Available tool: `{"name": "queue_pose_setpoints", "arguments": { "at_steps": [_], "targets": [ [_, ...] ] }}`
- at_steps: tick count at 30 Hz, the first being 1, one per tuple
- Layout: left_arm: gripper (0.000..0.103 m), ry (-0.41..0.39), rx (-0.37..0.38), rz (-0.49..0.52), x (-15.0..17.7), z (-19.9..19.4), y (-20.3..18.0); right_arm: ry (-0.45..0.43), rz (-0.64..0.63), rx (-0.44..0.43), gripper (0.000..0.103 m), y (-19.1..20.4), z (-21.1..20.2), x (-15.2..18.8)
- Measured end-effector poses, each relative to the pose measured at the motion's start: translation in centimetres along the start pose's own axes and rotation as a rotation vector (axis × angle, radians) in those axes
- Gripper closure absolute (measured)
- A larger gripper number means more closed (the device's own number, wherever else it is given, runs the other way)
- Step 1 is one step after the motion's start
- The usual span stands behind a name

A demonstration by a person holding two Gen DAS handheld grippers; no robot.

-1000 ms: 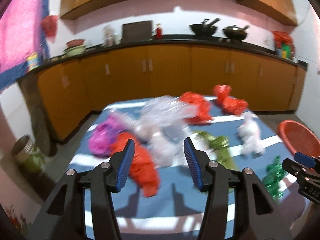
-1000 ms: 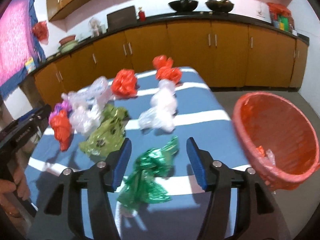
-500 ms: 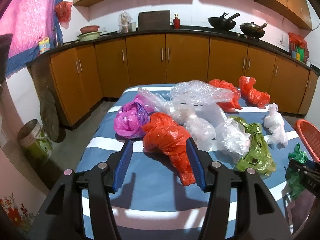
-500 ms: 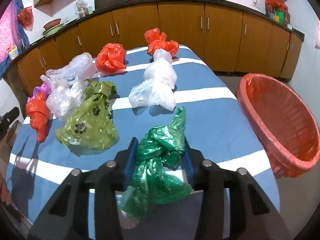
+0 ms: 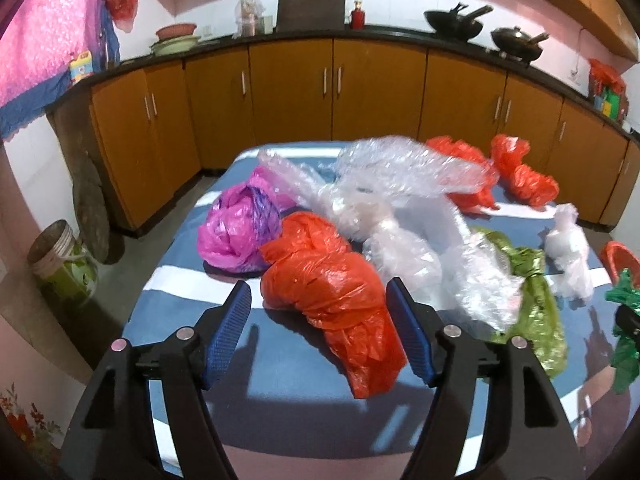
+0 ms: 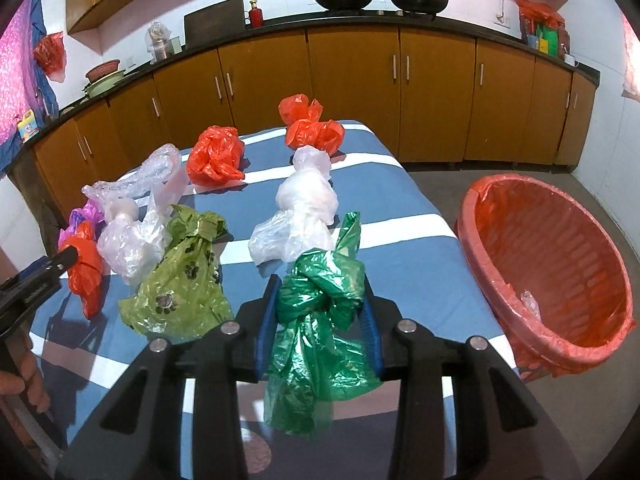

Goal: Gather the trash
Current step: 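Return to the table and grasp the green bag with the right tool, then grasp the red bag with the left tool while the right tool holds the green bag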

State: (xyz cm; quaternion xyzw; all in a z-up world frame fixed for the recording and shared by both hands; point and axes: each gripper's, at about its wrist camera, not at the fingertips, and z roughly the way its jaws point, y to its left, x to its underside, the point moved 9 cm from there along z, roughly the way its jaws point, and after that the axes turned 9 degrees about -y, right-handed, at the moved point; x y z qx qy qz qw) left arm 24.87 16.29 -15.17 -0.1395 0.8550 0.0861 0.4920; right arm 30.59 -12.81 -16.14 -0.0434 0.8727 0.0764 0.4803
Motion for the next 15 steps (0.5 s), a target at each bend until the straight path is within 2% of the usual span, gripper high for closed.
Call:
{"name": "queue_pose_setpoints", "arguments": {
  "at_steps": [8,12,14,15],
  "targets": [
    [0.033,0.053,0.051,-0.088,0.1,0.8,-0.1,0.005,0.002,0.002,0.066,-0.2,0.1,0.2],
    [0.034,0.056,0.044,-0.070,0.2,1.1,-0.6,0.008,-0.001,0.000,0.066,-0.1,0.1,0.4],
    [0.041,0.073,0.040,-0.066,0.5,1.6,-0.6,0.007,-0.003,-0.001,0.066,-0.1,0.1,0.4],
    [0.048,0.085,0.045,-0.069,0.7,1.8,-0.6,0.006,-0.005,0.000,0.066,-0.1,0.1,0.3]
  ]
}}
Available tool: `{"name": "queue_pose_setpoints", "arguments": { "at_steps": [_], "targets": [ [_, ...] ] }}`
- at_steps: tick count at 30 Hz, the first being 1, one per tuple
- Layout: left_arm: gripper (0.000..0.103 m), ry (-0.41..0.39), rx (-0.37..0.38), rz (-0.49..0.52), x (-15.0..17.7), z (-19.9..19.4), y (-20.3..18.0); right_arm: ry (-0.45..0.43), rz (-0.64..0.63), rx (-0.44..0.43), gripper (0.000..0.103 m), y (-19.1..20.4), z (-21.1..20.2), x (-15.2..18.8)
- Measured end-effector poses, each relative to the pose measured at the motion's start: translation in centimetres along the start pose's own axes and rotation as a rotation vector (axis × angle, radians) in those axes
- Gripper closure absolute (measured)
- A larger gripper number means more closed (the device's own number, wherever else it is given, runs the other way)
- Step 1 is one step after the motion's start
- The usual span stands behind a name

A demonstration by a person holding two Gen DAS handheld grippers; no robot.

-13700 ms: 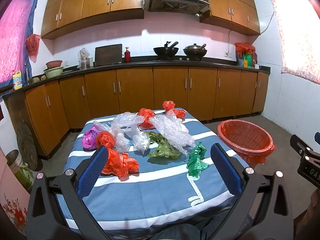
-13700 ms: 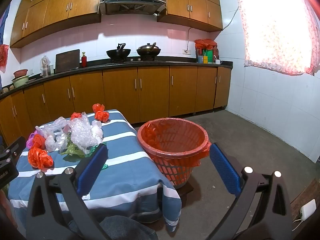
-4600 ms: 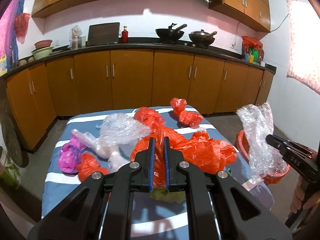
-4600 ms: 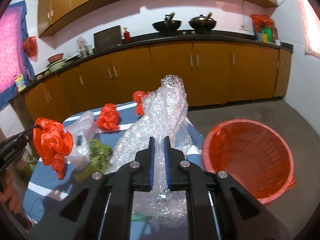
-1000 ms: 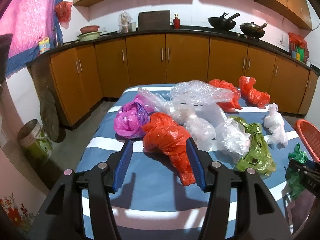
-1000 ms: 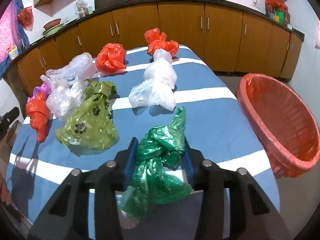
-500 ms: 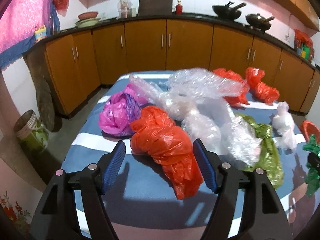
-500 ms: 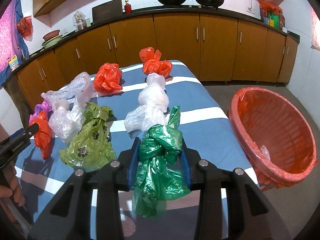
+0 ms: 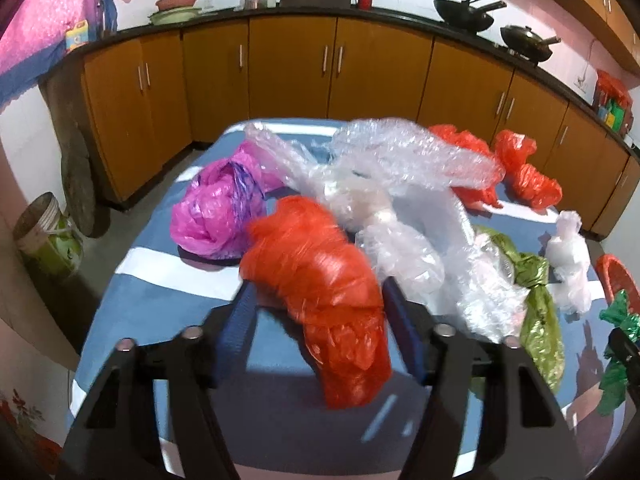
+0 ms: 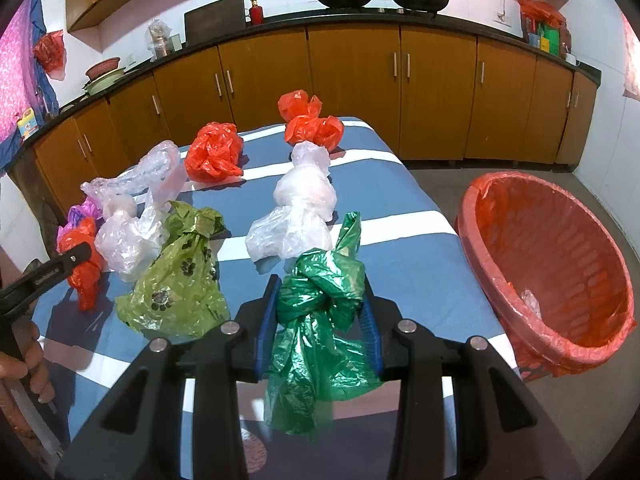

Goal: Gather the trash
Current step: 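Grasp the red bag with the left tool while the right tool holds the green bag, then carry the green and red bags over the orange basket with both tools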

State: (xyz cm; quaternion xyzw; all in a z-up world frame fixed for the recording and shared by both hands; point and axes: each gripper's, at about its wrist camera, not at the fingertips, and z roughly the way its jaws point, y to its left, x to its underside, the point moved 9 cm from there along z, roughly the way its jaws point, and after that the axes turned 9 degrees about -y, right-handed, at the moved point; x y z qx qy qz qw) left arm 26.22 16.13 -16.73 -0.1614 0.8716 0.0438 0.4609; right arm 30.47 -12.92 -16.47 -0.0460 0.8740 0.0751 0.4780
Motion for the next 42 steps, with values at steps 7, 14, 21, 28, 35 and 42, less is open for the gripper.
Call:
{"name": "queue_pose_setpoints", "arguments": {
  "at_steps": [7,14,21,28,35,42],
  "targets": [
    [0.067,0.022,0.012,-0.013,0.3,0.3,0.2,-0.008,-0.003,0.006,0.066,-0.3,-0.1,-0.3],
    [0.070,-0.009,0.020,0.000,-0.3,-0.9,0.3,-0.018,-0.002,0.003,0.066,-0.3,-0.4,-0.7],
    [0.070,-0.074,0.031,0.025,-2.1,-3.1,0.0,-0.039,-0.001,-0.002,0.066,-0.3,-1.3,-1.4],
    [0.070,-0.129,0.090,0.044,-4.3,-5.3,-2.6,-0.064,0.007,0.000,0.066,-0.8,-2.2,-2.3],
    [0.070,-0.159,0.176,0.091,-5.6,-7.0,-7.0,-0.090,0.023,0.023,0.066,-2.7,-3.1,-3.2],
    [0.070,-0.178,0.260,0.155,-5.7,-8.4,-12.3,-0.114,0.039,0.061,0.066,-5.7,-3.9,-3.7]
  ]
}}
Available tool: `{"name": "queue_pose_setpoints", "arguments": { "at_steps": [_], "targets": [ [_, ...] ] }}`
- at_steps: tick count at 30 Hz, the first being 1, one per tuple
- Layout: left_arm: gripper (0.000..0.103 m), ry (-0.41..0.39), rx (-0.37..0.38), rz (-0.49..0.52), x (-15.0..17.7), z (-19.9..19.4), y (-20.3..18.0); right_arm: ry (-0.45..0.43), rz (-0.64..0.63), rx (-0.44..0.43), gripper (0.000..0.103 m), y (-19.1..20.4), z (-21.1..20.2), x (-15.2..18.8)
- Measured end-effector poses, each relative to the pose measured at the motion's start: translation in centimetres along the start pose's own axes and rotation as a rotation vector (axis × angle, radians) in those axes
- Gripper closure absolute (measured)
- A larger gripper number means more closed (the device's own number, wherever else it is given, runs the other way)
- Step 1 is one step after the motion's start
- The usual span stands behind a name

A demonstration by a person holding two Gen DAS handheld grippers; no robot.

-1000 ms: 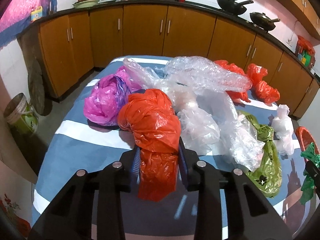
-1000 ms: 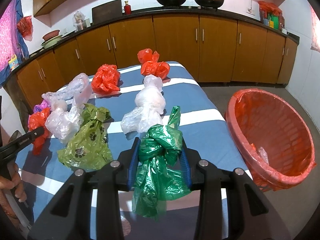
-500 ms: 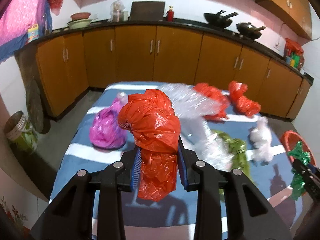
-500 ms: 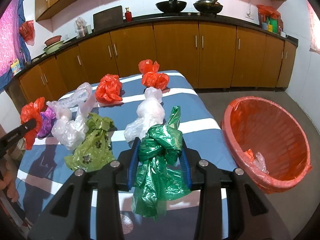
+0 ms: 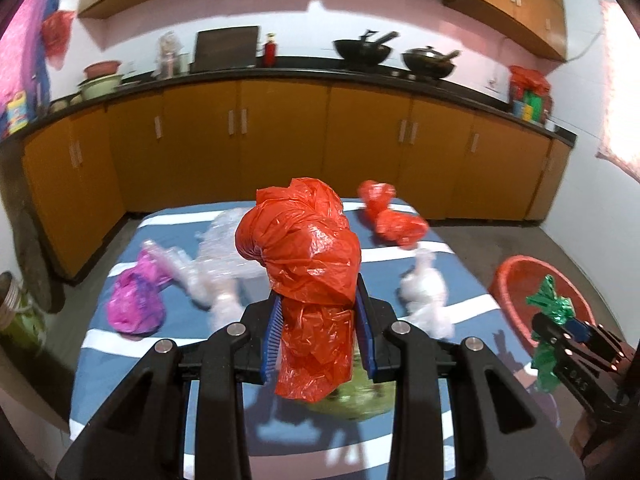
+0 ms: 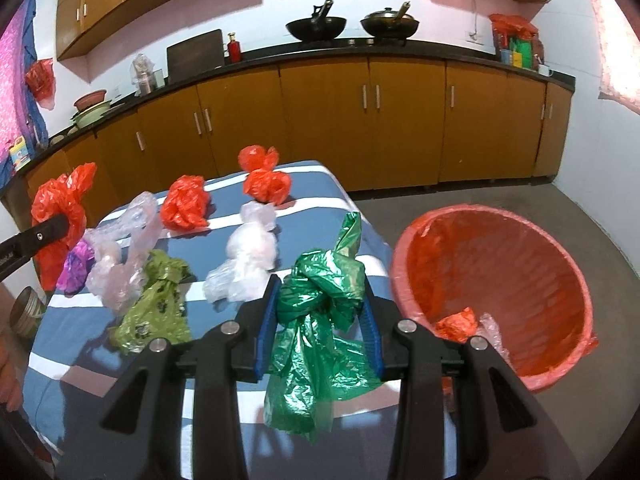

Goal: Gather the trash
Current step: 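Carry the green and red bags over the orange basket with both tools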

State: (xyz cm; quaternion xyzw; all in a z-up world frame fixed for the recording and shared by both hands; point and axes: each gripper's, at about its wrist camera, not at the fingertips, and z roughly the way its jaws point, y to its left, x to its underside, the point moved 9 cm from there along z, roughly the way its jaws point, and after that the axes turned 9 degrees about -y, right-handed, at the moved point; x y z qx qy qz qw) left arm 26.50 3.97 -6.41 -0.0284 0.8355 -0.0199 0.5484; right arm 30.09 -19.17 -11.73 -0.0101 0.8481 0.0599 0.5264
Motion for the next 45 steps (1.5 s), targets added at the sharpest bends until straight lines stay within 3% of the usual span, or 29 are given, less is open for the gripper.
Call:
{"name": "queue_pose_setpoints", "arguments": {
  "at_steps": [23,34,45],
  "targets": [
    [0.070,0.038,0.216,0.142,1.5,1.6,-13.6,-0.026,0.048,0.143,0.066,-10.0,-0.6,-0.3],
    [0.070,0.052,0.350,0.199,2.4,2.5,-20.9,-0.038,0.060,0.259,0.066,-16.7,-0.6,-0.7],
    [0.070,0.087,0.463,0.256,4.1,4.4,-26.9,-0.024,0.072,0.294,0.066,-20.7,0.9,-0.2]
  ]
}}
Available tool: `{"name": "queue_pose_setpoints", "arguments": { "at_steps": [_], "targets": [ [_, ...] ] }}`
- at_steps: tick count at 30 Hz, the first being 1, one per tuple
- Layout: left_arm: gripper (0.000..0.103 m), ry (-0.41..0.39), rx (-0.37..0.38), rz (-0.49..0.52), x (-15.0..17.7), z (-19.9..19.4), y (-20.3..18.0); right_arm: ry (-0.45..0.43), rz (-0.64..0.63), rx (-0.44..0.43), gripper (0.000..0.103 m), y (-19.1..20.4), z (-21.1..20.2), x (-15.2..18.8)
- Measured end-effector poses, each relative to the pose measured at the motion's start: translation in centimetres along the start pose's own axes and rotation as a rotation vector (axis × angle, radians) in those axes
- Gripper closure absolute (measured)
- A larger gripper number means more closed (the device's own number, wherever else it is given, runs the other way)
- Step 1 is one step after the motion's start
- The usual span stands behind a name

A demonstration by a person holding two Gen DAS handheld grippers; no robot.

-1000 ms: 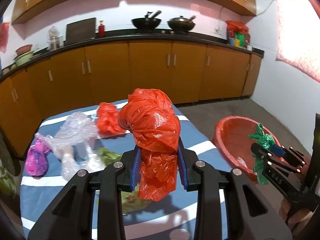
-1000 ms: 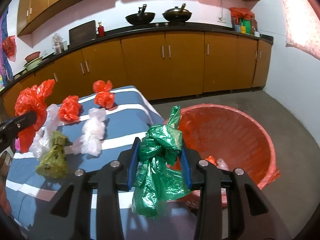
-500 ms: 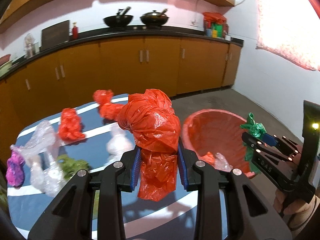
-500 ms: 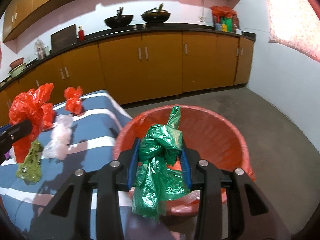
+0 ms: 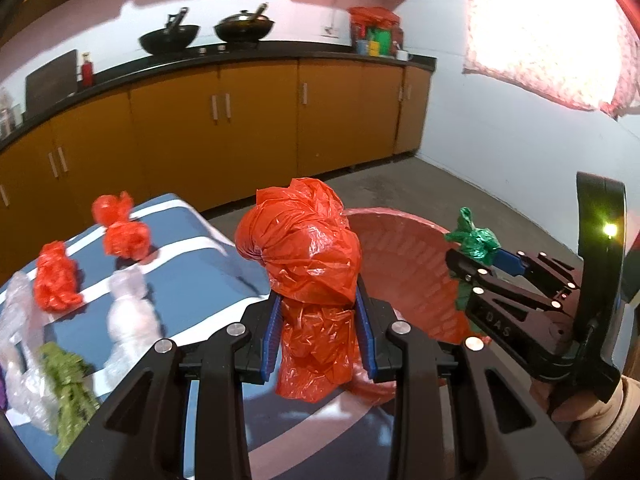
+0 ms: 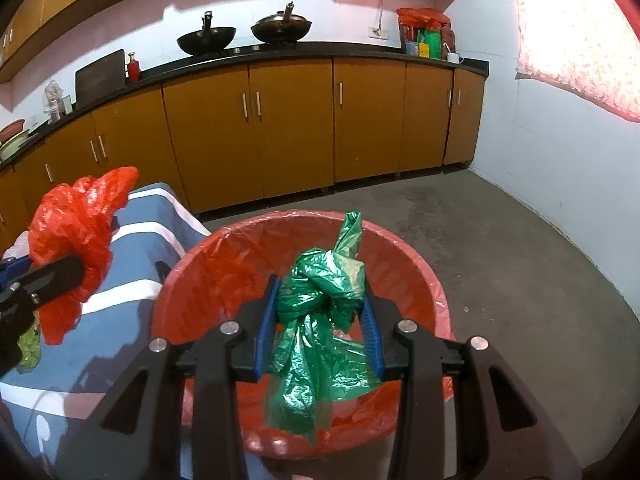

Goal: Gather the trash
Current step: 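Carry the green and red bags over the orange basket with both tools, then open both tools to drop the bags into the basket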

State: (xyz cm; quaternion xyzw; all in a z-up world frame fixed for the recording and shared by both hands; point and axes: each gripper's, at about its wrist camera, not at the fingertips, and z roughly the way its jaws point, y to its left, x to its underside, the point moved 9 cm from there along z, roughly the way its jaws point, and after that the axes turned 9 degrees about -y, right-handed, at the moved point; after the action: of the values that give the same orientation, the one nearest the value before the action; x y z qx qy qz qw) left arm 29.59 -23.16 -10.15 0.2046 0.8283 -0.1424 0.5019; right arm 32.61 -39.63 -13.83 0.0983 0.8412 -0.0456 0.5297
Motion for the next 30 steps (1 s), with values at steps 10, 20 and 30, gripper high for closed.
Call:
{"name": "queue_pose_setpoints", "arguments": {
  "at_steps": [10,20,30],
  "targets": [
    [0.070,0.025,0.044,0.023,0.2,3.4,-1.8,0.005,0.029,0.008,0.065,-1.7,1.9,-0.3],
    [0.062,0.034,0.070,0.025,0.0,5.0,-2.9,-0.023,0.050,-0.028,0.060,-2.2,1.8,-1.1],
    [0.057,0.023,0.026,-0.001,-0.1,4.2,-1.2,-0.038,0.056,-0.023,0.057,-2.8,0.8,-1.4]
  ]
}}
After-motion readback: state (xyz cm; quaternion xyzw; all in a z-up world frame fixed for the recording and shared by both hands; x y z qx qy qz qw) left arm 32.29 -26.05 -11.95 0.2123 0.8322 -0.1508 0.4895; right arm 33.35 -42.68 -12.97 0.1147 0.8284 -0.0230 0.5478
